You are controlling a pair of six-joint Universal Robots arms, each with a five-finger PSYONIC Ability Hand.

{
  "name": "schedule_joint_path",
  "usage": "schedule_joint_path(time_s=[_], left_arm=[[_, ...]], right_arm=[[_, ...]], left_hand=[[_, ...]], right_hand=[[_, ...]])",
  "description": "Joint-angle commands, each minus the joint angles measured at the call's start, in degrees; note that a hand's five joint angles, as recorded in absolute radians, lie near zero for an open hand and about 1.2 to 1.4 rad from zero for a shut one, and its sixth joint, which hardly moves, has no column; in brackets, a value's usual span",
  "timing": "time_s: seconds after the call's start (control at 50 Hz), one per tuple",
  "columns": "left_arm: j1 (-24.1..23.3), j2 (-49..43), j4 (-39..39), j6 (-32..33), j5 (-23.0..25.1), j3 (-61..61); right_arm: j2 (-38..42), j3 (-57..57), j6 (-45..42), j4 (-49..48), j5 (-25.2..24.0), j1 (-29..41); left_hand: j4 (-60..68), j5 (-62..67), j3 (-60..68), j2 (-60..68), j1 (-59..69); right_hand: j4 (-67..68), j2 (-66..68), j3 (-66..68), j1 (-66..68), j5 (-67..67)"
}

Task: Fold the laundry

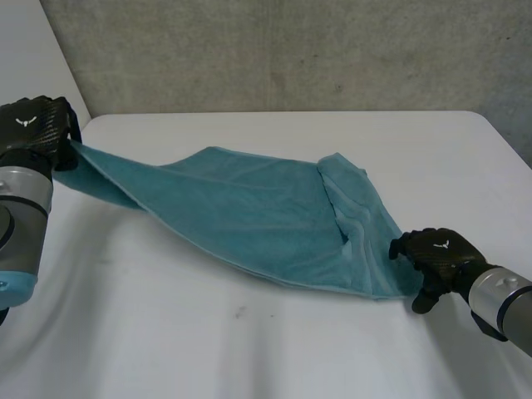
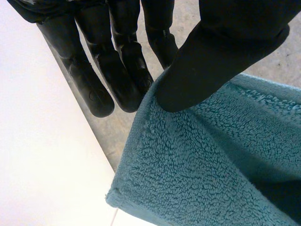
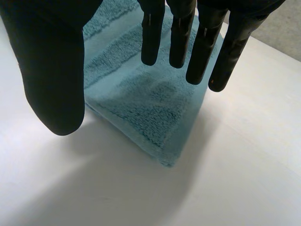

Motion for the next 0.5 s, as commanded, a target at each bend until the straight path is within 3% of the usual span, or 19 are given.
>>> schedule_joint_path(time_s=[0.02, 0.3, 0.5], left_arm=[[-0.14, -0.12, 0.2, -0.05, 0.03, -0.09], [-0.31, -0.65, 0.37, 0.04, 0.12, 0.17], [-0.22, -0.73, 0.37, 0.04, 0.12, 0.26]], right_arm=[[0.75, 0.2, -0.14, -3.28, 0.17, -0.21], [4.97, -1.21, -0.76, -3.63, 0.61, -0.04], [5.32, -2.61, -0.67, -6.0, 0.96, 0.05]], left_hand=[[10.25, 10.82, 10.27, 10.19, 11.96], [10.25, 10.82, 10.27, 10.19, 11.96], [10.25, 10.82, 10.27, 10.19, 11.96]], right_hand=[[5.65, 6.54, 5.99, 10.16, 6.48], [8.35, 9.23, 8.68, 12.85, 9.18], [20.12, 21.0, 20.45, 24.62, 20.95]])
